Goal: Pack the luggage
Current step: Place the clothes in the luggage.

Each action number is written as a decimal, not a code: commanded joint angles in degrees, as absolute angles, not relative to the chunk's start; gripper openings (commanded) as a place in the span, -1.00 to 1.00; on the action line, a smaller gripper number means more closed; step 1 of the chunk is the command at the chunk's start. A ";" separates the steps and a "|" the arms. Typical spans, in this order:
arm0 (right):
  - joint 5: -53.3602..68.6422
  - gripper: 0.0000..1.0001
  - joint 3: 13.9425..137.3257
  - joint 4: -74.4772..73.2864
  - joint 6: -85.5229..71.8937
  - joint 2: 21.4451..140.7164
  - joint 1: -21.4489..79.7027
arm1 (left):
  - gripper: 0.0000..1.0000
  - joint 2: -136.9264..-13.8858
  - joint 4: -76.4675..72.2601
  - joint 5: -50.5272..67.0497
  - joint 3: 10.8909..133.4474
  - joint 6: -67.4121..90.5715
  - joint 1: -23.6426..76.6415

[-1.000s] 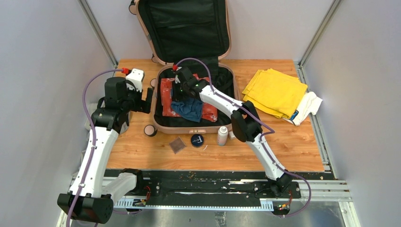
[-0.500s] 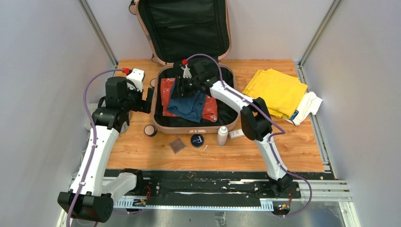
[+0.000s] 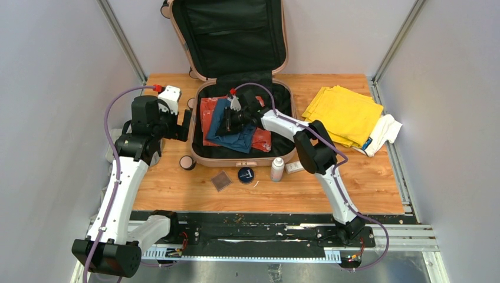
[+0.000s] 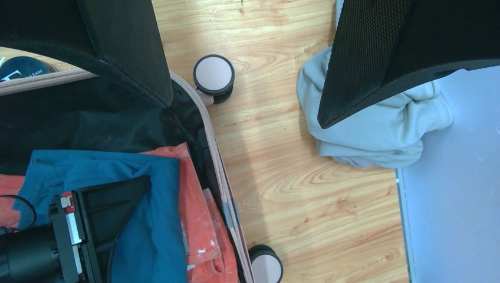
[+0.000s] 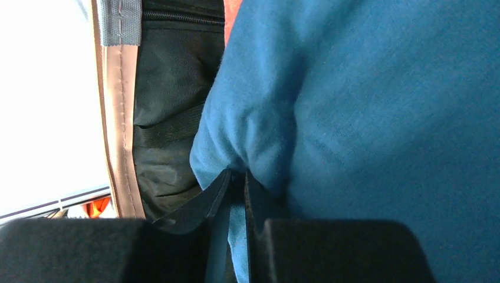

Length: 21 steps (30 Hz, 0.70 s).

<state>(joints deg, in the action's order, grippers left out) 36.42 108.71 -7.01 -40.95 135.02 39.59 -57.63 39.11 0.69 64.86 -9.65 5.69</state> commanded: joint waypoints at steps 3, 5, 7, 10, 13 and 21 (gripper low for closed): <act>34.83 -0.65 109.57 -15.39 -37.73 137.11 38.80 | 1.00 -57.79 38.41 0.35 65.20 -10.06 5.40; 35.66 -0.56 112.36 -17.02 -37.61 135.63 38.74 | 1.00 -58.12 38.55 1.05 65.55 -9.91 5.40; 34.18 -0.25 114.45 -19.16 -36.07 132.54 38.45 | 1.00 -58.32 38.55 1.76 66.05 -9.49 5.40; 29.63 0.23 115.71 -22.90 -33.57 126.37 36.63 | 1.00 -58.98 39.11 1.71 67.68 -8.65 5.41; 18.32 0.45 115.92 -28.83 -30.33 119.85 33.51 | 1.00 -59.92 40.12 1.09 68.61 -8.90 5.41; -4.66 0.55 114.26 -36.25 -26.47 112.85 19.39 | 1.00 -61.04 40.20 -1.06 67.96 -10.62 5.44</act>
